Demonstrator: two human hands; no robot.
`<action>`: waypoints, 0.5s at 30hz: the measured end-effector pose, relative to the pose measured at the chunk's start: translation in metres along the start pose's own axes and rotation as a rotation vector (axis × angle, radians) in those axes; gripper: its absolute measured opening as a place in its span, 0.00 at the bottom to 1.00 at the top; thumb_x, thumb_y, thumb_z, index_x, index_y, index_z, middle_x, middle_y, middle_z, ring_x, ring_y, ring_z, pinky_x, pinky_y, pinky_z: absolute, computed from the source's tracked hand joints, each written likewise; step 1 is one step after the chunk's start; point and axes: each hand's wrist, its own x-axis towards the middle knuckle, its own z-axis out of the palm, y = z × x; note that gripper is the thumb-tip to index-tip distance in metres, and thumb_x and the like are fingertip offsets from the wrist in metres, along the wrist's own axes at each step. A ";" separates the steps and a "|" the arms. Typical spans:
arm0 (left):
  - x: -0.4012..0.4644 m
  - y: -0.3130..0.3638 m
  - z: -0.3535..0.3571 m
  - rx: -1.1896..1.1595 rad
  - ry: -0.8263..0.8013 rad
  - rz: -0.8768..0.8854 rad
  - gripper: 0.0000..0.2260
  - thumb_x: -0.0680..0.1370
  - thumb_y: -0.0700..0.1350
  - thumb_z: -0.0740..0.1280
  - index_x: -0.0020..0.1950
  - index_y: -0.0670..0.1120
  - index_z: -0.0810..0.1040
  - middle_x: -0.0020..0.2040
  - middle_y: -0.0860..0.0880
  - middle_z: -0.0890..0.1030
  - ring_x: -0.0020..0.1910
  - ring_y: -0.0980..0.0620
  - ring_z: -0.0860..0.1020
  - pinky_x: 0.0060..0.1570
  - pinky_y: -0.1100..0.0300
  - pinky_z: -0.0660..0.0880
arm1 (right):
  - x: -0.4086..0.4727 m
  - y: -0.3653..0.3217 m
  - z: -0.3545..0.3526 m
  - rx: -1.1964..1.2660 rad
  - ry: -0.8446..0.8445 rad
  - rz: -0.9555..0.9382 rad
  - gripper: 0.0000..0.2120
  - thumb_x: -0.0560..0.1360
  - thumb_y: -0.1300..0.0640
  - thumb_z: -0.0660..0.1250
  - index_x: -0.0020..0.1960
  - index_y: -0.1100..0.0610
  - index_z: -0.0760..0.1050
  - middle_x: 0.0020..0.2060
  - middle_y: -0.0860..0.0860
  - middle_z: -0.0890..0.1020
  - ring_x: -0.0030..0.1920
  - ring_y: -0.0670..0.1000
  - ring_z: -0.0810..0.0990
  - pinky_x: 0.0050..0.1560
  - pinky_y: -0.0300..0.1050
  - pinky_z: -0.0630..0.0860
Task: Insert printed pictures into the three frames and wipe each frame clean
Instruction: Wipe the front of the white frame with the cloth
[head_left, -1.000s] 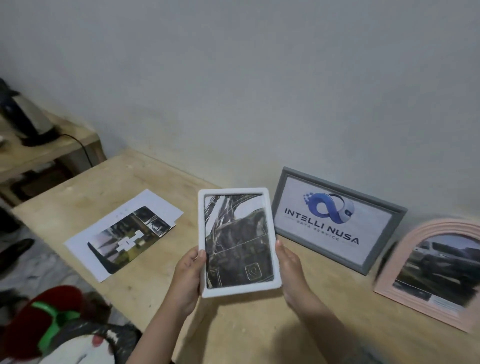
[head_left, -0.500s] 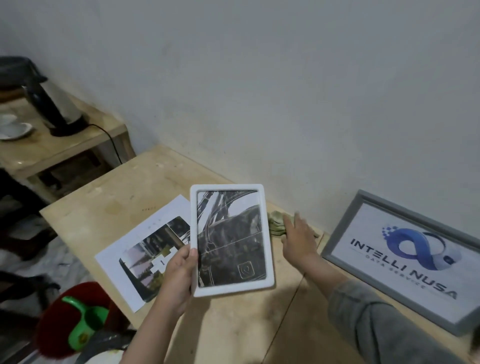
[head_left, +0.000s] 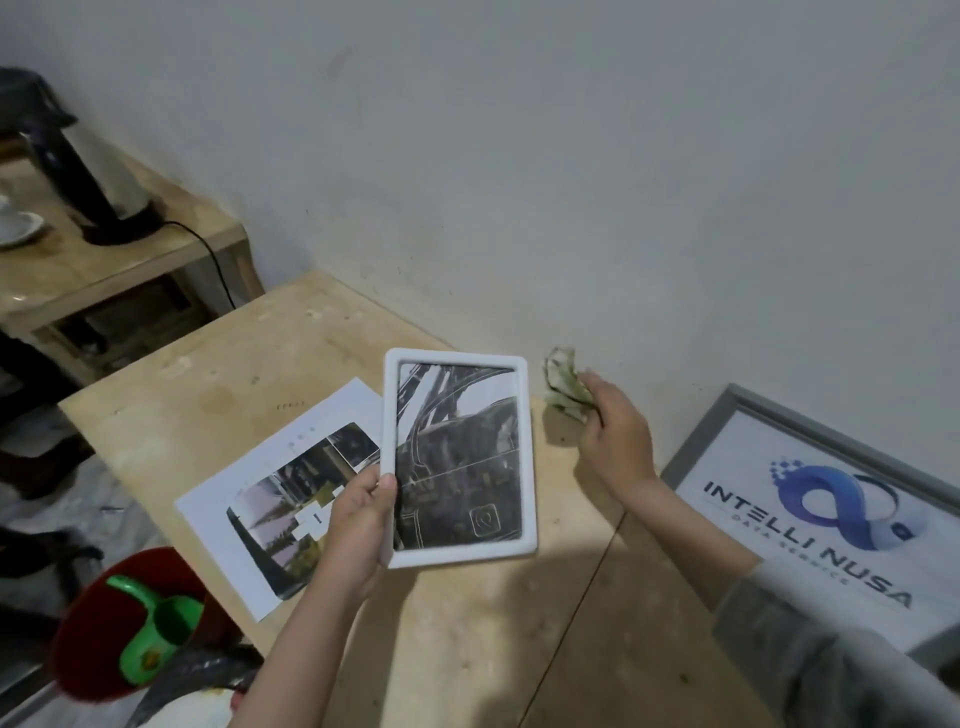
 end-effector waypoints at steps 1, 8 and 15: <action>0.000 0.001 0.002 0.015 0.001 0.019 0.10 0.82 0.41 0.57 0.43 0.45 0.75 0.30 0.49 0.66 0.29 0.51 0.63 0.32 0.57 0.61 | 0.002 -0.011 -0.007 0.011 0.039 -0.105 0.24 0.72 0.72 0.57 0.66 0.61 0.72 0.64 0.56 0.76 0.63 0.55 0.74 0.65 0.50 0.70; -0.030 0.016 0.027 0.048 -0.095 0.212 0.11 0.82 0.38 0.57 0.41 0.44 0.74 0.32 0.49 0.68 0.32 0.53 0.64 0.33 0.58 0.60 | -0.013 -0.049 -0.039 -0.321 -0.035 -0.556 0.33 0.59 0.80 0.64 0.65 0.68 0.72 0.65 0.64 0.73 0.67 0.63 0.71 0.66 0.64 0.64; -0.047 0.026 0.039 -0.034 -0.150 0.238 0.11 0.81 0.37 0.56 0.43 0.42 0.76 0.31 0.51 0.77 0.32 0.55 0.74 0.34 0.63 0.69 | -0.084 -0.042 -0.068 -0.415 -0.024 -0.515 0.31 0.57 0.76 0.70 0.60 0.65 0.76 0.60 0.60 0.78 0.65 0.58 0.74 0.67 0.63 0.58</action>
